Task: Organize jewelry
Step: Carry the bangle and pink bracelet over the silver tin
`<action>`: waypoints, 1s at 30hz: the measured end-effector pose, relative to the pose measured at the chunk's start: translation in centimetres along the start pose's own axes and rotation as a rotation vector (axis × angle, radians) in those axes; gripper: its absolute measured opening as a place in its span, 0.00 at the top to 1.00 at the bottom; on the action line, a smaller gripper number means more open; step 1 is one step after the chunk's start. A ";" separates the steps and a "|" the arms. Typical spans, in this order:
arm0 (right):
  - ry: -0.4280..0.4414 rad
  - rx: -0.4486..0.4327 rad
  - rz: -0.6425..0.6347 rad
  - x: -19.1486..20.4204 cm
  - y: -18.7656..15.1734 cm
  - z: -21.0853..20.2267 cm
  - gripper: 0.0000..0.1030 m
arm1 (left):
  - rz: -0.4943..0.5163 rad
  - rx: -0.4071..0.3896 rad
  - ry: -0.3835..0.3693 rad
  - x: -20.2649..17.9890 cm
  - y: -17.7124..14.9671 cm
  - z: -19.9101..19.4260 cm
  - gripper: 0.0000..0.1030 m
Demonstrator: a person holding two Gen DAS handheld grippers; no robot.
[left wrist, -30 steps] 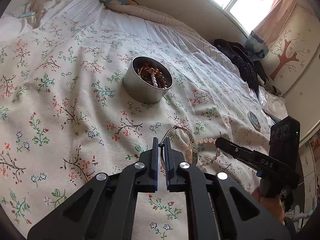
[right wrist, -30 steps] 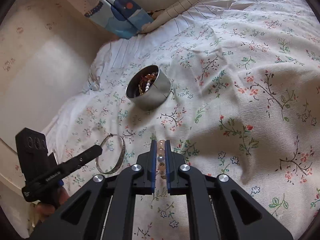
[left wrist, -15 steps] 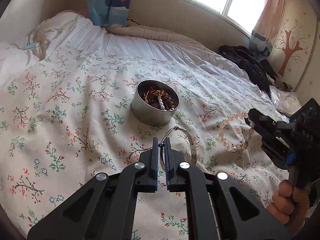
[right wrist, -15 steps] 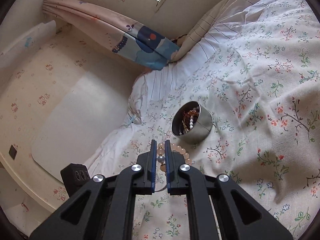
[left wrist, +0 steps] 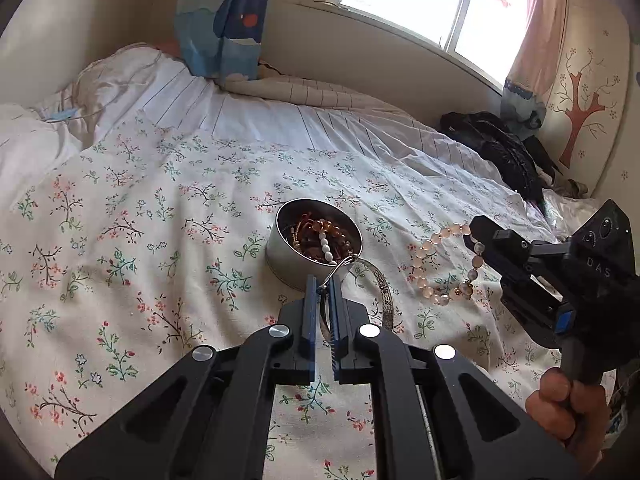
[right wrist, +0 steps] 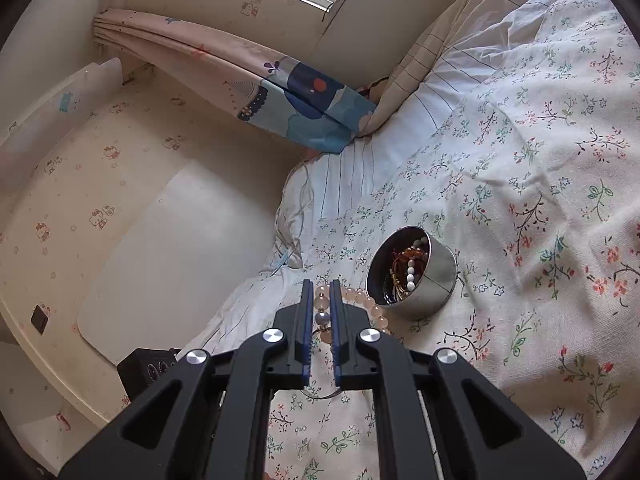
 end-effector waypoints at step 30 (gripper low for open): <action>0.025 -0.022 0.019 -1.5 1.7 4.9 0.92 | -0.056 -0.068 0.027 0.8 2.9 4.3 0.95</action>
Point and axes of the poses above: each gripper's, at about its wrist camera, not at the fingertips, and z roughly the way its jaws point, x to its left, y to its top, the point moved 3 cm from there along z, roughly the way its jaws point, and after that the axes turned 15 degrees about -x, right-handed, at the moved point
